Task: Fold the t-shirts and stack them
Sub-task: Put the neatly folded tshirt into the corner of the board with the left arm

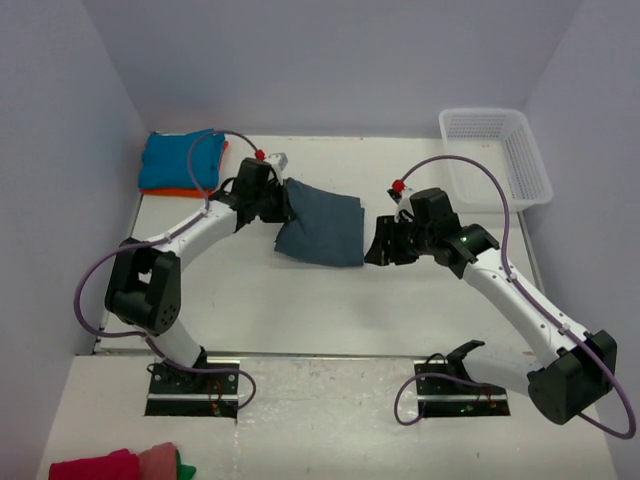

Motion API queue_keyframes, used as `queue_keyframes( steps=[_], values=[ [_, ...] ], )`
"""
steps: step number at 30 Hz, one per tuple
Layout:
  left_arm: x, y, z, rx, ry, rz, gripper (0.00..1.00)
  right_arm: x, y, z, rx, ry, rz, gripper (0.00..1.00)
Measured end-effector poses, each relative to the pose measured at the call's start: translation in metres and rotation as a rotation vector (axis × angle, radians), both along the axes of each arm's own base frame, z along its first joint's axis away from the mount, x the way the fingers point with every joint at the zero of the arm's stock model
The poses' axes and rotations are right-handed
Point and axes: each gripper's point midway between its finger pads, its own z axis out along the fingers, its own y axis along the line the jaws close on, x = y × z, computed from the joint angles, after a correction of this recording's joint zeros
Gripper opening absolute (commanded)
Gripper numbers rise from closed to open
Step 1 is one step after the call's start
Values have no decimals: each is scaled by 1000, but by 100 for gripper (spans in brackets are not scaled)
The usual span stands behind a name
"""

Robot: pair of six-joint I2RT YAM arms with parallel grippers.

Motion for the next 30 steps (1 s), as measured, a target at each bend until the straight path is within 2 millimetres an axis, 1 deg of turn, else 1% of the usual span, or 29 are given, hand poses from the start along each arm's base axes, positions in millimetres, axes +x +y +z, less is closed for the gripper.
queue_keyframes(
  steps=[3,5,7,9,13,15,17,20,24,27,30],
  values=[
    [20,10,28,60,-82,-24,0,-1,1,-5,-1,17,6,50],
    [32,20,36,105,-102,-27,0,-3,2,-6,2,22,11,50],
    [45,34,37,161,-113,-22,0,-3,4,-5,13,21,18,50],
    [59,47,34,222,-112,-11,0,-5,5,-7,21,28,24,50],
    [81,72,26,331,-98,-9,0,-14,5,-19,9,53,39,50],
    [91,83,26,379,-98,-10,0,-17,6,-23,5,63,48,50],
    [107,93,31,422,-114,-19,0,-21,7,-28,5,76,58,50],
    [132,112,44,473,-146,-17,0,-26,9,-32,12,90,75,50],
    [159,150,70,537,-197,26,0,-33,14,-40,2,107,101,50],
    [170,177,92,576,-239,61,0,-40,20,-44,-8,119,131,50],
    [177,193,110,609,-275,82,0,-45,21,-50,-17,134,145,50]
  ],
)
